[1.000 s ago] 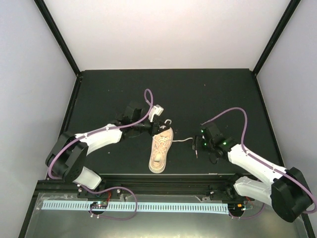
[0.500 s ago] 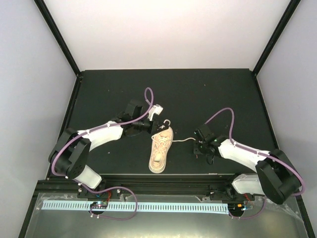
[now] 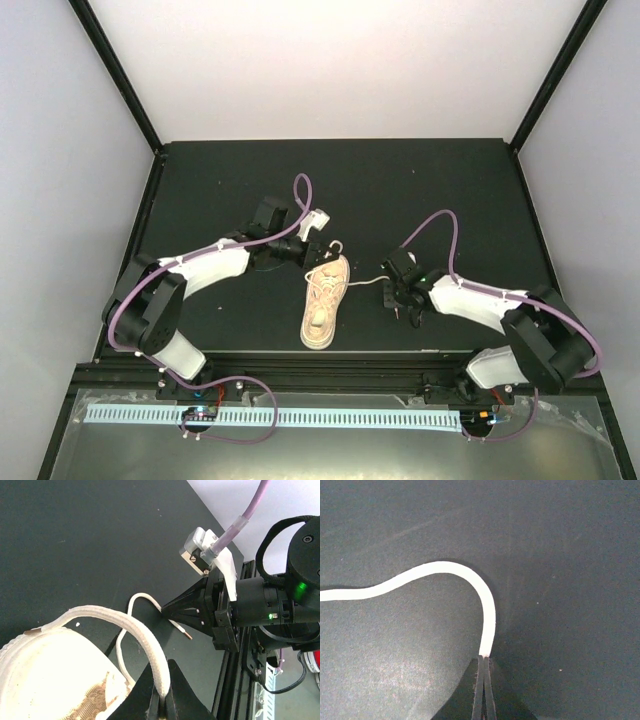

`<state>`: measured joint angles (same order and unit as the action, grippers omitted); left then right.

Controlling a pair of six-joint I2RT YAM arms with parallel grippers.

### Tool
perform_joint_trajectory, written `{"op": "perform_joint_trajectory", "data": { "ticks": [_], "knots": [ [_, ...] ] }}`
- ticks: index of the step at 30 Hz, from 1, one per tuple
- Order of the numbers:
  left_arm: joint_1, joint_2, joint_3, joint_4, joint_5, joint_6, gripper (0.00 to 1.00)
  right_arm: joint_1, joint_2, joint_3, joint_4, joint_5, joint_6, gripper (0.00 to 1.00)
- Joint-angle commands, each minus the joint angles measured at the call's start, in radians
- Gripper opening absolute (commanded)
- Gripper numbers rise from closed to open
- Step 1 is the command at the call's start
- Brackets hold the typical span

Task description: Tie the shoes

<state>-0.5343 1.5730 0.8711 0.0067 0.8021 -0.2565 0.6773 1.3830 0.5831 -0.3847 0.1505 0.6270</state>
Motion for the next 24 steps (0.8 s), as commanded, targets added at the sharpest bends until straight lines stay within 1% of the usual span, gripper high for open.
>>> {"op": "perform_joint_trajectory", "data": {
  "ticks": [1, 6, 9, 14, 19, 24],
  "knots": [
    [0.007, 0.009, 0.038, -0.001, 0.063, 0.053, 0.02, 0.013, -0.051, -0.005, -0.020, 0.009, 0.000, 0.02],
    [0.007, 0.054, 0.043, 0.054, 0.157, 0.075, 0.06, 0.014, -0.269, 0.027, -0.023, -0.063, -0.034, 0.02],
    [0.007, 0.089, 0.052, 0.097, 0.210, 0.068, 0.08, 0.014, -0.353, 0.070, -0.008, -0.145, -0.068, 0.02],
    [0.007, 0.144, 0.083, 0.106, 0.259, 0.064, 0.09, 0.013, -0.376, 0.154, -0.016, -0.209, -0.093, 0.02],
    [0.007, 0.154, 0.082, 0.114, 0.285, 0.081, 0.16, 0.015, -0.363, 0.200, -0.003, -0.238, -0.102, 0.02],
    [0.002, 0.157, 0.082, 0.128, 0.299, 0.089, 0.25, 0.014, -0.351, 0.241, -0.011, -0.235, -0.110, 0.02]
  ]
}}
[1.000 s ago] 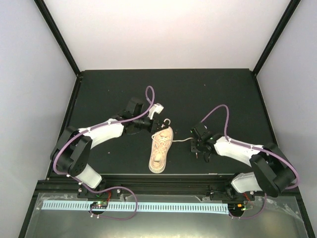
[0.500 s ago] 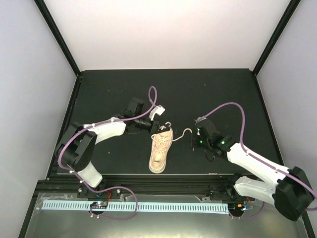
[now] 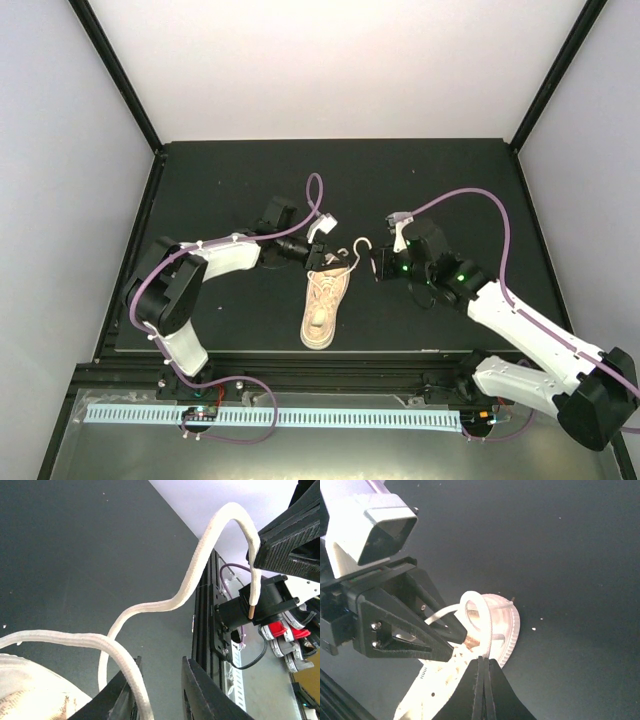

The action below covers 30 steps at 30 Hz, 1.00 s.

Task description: Tie the shoes

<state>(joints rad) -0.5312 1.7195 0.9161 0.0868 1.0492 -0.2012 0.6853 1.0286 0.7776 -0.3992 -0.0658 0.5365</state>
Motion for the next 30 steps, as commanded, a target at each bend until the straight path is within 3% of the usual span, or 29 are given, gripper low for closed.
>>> {"op": "perform_joint_trajectory", "data": {
  "ticks": [1, 13, 21, 25, 30],
  "knots": [
    [0.000, 0.011, 0.038, 0.050, 0.054, 0.035, 0.27, 0.005, 0.003, 0.052, 0.003, -0.023, -0.021, 0.02],
    [-0.028, 0.023, 0.103, -0.013, -0.017, 0.086, 0.41, 0.005, 0.005, 0.104, 0.014, -0.064, -0.015, 0.02],
    [-0.047, 0.029, 0.140, -0.059, -0.057, 0.120, 0.44, 0.005, 0.014, 0.122, 0.020, -0.076, -0.018, 0.02],
    [-0.055, 0.031, 0.152, -0.072, -0.078, 0.130, 0.42, 0.006, 0.023, 0.128, 0.023, -0.086, -0.020, 0.02],
    [-0.057, 0.034, 0.164, -0.090, -0.093, 0.139, 0.30, 0.005, 0.033, 0.133, 0.024, -0.097, -0.025, 0.02]
  ]
}}
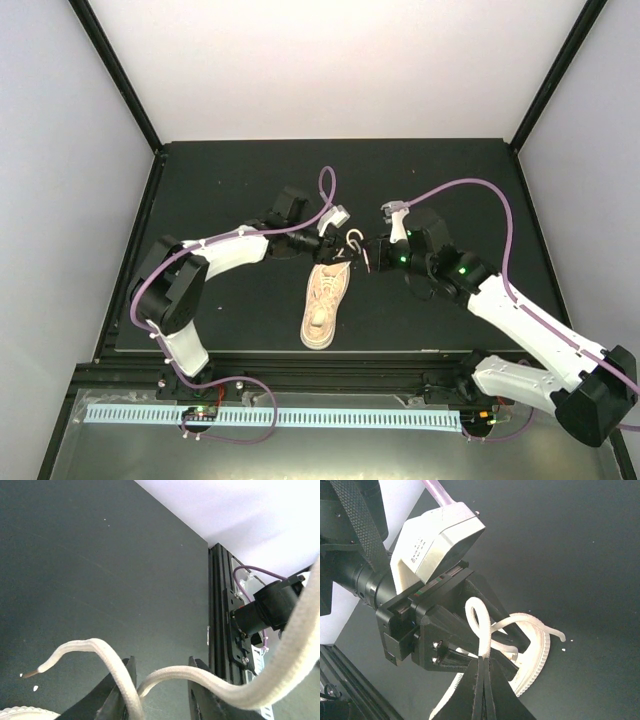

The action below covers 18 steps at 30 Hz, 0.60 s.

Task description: Tie the shoes

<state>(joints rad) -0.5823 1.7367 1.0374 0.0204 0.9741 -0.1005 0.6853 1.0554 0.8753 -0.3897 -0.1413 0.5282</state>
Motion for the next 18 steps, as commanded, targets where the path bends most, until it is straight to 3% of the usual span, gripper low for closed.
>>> {"op": "perform_joint_trajectory", "data": {
  "ticks": [1, 10, 18],
  "knots": [
    [-0.006, 0.017, 0.042, -0.022, -0.020, 0.039, 0.28, 0.005, 0.007, 0.036, 0.014, -0.022, -0.017, 0.02],
    [-0.009, -0.013, 0.019, -0.009, -0.019, 0.053, 0.03, 0.004, 0.021, 0.045, 0.027, 0.020, -0.056, 0.02],
    [-0.009, -0.084, -0.072, 0.053, 0.022, 0.043, 0.01, -0.022, 0.151, 0.068, 0.175, 0.042, -0.237, 0.02]
  ]
}}
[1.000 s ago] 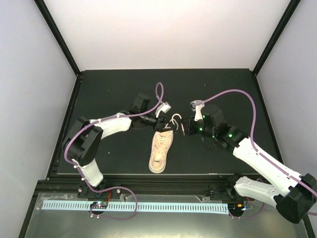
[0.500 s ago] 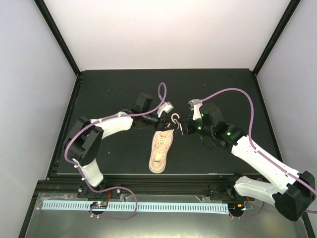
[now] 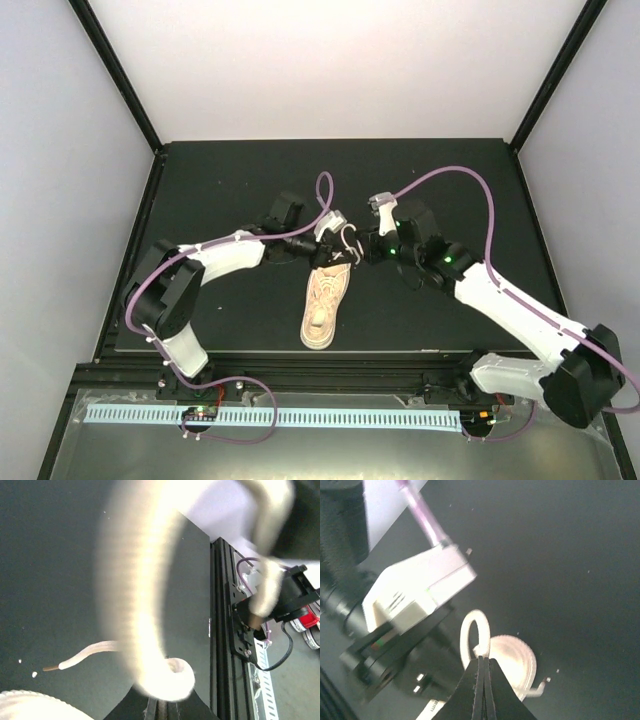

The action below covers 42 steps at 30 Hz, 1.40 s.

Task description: Tie the shoes

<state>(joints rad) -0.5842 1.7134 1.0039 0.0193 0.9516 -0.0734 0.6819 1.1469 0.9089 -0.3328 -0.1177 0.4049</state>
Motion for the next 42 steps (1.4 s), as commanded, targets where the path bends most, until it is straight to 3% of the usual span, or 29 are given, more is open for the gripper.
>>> {"op": "perform_joint_trajectory", "data": {
  "ticks": [1, 6, 8, 9, 13, 15, 19, 24, 28, 42],
  "knots": [
    [-0.007, -0.073, -0.054, 0.066, 0.049, 0.010, 0.02, -0.029, 0.093, 0.033, 0.145, 0.012, -0.130, 0.02],
    [-0.007, -0.102, -0.090, 0.088, 0.031, -0.020, 0.02, -0.089, 0.235, 0.041, 0.241, -0.102, -0.150, 0.02],
    [-0.006, -0.109, -0.105, 0.112, 0.021, -0.045, 0.02, -0.113, 0.285, 0.054, 0.249, -0.171, -0.149, 0.16],
    [-0.006, -0.110, -0.108, 0.114, 0.012, -0.060, 0.02, -0.125, 0.302, 0.065, 0.240, -0.195, -0.148, 0.31],
    [-0.005, -0.113, -0.115, 0.106, -0.009, -0.080, 0.02, -0.159, 0.287, 0.040, 0.232, -0.229, -0.146, 0.64],
    [-0.005, -0.112, -0.117, 0.102, -0.017, -0.089, 0.02, -0.182, 0.253, 0.012, 0.236, -0.242, -0.148, 0.74],
    [-0.004, -0.111, -0.119, 0.109, -0.015, -0.104, 0.02, -0.223, 0.186, -0.064, 0.275, -0.348, -0.180, 0.80],
    [-0.005, -0.110, -0.117, 0.102, -0.002, -0.094, 0.02, -0.225, 0.178, -0.118, 0.365, -0.656, -0.216, 0.80],
    [-0.004, -0.110, -0.115, 0.084, 0.012, -0.071, 0.02, -0.225, 0.205, -0.125, 0.399, -0.795, -0.221, 0.74],
    [-0.003, -0.117, -0.112, 0.065, 0.026, -0.041, 0.02, -0.225, 0.268, -0.115, 0.365, -0.833, -0.241, 0.22]
  ]
}}
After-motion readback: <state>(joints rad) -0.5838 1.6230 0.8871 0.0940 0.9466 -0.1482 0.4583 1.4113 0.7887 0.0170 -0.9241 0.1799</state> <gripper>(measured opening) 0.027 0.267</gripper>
